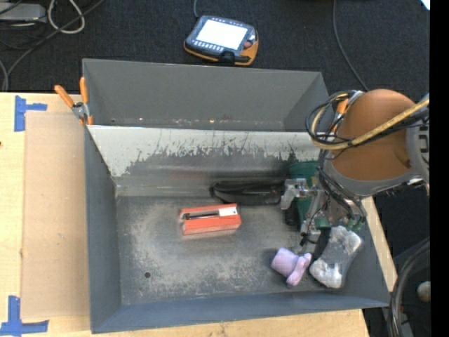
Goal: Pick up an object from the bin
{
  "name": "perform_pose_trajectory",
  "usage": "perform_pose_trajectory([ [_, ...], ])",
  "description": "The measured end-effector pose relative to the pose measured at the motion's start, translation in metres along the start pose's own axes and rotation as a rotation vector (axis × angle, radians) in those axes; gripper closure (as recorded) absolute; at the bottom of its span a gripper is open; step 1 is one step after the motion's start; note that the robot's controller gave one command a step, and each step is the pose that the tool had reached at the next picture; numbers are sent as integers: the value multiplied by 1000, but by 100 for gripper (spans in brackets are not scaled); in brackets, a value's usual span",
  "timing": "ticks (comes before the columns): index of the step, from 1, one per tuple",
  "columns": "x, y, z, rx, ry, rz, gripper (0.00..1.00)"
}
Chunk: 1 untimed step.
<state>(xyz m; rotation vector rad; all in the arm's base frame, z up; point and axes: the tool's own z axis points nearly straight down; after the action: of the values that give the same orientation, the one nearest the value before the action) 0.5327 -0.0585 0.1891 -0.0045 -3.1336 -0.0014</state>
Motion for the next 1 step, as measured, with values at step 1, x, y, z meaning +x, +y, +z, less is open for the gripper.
perform_pose_trajectory([
  [1,-2,0,-3,1,-7,-3,0],
])
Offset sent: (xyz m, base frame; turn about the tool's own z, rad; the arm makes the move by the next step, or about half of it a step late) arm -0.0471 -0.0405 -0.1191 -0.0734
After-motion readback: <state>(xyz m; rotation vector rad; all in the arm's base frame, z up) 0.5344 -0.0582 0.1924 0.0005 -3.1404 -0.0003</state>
